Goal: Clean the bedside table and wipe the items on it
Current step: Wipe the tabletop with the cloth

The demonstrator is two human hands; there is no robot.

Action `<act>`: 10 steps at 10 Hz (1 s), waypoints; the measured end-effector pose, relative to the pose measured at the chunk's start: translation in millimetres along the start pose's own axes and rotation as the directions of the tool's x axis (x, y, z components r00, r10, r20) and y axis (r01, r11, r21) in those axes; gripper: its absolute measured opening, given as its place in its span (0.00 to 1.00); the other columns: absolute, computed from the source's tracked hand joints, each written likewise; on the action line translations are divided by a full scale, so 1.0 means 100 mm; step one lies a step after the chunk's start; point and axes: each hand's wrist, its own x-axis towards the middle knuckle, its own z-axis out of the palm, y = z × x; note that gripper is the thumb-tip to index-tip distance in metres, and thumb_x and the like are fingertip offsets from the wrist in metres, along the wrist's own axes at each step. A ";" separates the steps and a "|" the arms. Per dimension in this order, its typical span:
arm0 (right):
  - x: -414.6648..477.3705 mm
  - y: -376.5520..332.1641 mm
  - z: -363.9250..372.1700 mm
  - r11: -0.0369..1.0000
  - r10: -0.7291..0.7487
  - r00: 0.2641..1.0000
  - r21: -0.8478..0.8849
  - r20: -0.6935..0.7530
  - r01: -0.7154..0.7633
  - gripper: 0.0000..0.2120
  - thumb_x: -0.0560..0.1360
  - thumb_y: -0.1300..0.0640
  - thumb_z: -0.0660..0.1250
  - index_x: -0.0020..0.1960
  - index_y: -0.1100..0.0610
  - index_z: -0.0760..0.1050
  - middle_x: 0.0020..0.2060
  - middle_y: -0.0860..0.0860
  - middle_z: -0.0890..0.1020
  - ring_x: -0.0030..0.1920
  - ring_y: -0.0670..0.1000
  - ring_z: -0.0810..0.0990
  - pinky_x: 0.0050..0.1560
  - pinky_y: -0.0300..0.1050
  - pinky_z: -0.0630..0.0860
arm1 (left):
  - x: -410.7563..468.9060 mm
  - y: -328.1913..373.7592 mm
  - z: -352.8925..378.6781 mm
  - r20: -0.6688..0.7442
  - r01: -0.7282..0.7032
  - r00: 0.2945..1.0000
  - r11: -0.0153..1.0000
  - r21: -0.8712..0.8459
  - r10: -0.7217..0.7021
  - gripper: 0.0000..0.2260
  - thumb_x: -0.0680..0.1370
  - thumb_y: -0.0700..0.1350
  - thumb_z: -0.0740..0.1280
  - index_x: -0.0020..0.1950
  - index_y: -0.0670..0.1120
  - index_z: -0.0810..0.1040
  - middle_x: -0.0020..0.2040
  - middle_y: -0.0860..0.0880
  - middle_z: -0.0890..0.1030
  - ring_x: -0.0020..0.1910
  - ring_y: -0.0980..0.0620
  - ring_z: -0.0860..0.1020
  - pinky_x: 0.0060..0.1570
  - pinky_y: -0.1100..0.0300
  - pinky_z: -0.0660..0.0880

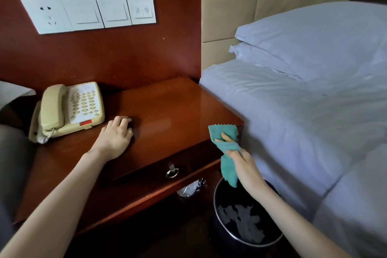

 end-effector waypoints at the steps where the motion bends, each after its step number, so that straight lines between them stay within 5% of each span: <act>1: -0.17 0.02 -0.01 0.983 0.164 0.984 0.099 -0.068 -0.157 0.11 0.78 0.57 0.60 0.45 0.51 0.81 0.41 0.46 0.86 0.42 0.39 0.83 0.39 0.30 0.75 | 0.00 -0.01 0.01 0.002 -0.006 1.000 1.000 0.006 0.006 0.18 0.81 0.48 0.55 0.69 0.44 0.67 0.68 0.47 0.67 0.66 0.42 0.66 0.65 0.46 0.63; 2: -0.27 0.10 -0.03 0.964 0.260 0.961 0.076 -0.090 -0.254 0.10 0.78 0.54 0.59 0.47 0.52 0.80 0.38 0.44 0.86 0.39 0.40 0.83 0.37 0.36 0.73 | 0.00 -0.02 0.02 0.005 -0.003 1.000 1.000 0.001 0.003 0.18 0.81 0.49 0.54 0.69 0.45 0.67 0.69 0.46 0.67 0.67 0.42 0.66 0.65 0.46 0.62; 4: -0.24 0.46 0.00 0.865 0.353 0.933 -0.356 -0.066 -0.352 0.12 0.77 0.51 0.58 0.45 0.56 0.77 0.38 0.51 0.80 0.36 0.46 0.76 0.34 0.40 0.69 | 0.01 -0.03 0.02 0.011 0.000 1.000 1.000 -0.004 0.000 0.19 0.81 0.49 0.54 0.70 0.45 0.66 0.71 0.46 0.65 0.68 0.42 0.64 0.66 0.45 0.62; 5: -0.13 0.72 0.17 0.807 0.291 0.954 -0.555 0.074 -0.203 0.11 0.78 0.54 0.57 0.45 0.56 0.76 0.45 0.55 0.80 0.50 0.56 0.78 0.45 0.44 0.71 | 0.02 -0.03 0.03 0.015 -0.002 1.000 1.000 -0.007 0.002 0.19 0.81 0.49 0.54 0.71 0.45 0.66 0.71 0.46 0.65 0.68 0.42 0.64 0.66 0.45 0.61; 6: -0.05 1.05 0.37 0.610 0.328 0.910 -0.793 0.254 0.002 0.20 0.80 0.51 0.54 0.69 0.55 0.70 0.72 0.51 0.66 0.73 0.60 0.59 0.70 0.54 0.60 | 0.02 -0.05 0.02 0.014 0.000 1.000 1.000 -0.009 0.000 0.19 0.81 0.49 0.54 0.71 0.45 0.66 0.71 0.46 0.65 0.68 0.42 0.65 0.66 0.45 0.62; 8: -0.06 1.46 0.54 0.323 0.443 0.805 -0.908 0.394 0.267 0.22 0.76 0.49 0.56 0.67 0.54 0.72 0.78 0.54 0.51 0.77 0.59 0.40 0.73 0.60 0.48 | 0.02 -0.06 0.02 0.004 -0.002 1.000 1.000 -0.014 0.002 0.19 0.81 0.49 0.55 0.70 0.45 0.67 0.71 0.46 0.66 0.68 0.41 0.65 0.66 0.46 0.62; 10: 0.02 1.43 0.35 0.288 0.410 0.842 -0.926 0.350 0.245 0.27 0.73 0.47 0.61 0.71 0.52 0.69 0.78 0.52 0.48 0.77 0.58 0.42 0.74 0.57 0.49 | 0.03 -0.06 0.03 0.002 0.000 1.000 1.000 -0.016 0.000 0.19 0.81 0.49 0.55 0.70 0.44 0.67 0.71 0.45 0.66 0.67 0.41 0.65 0.66 0.45 0.62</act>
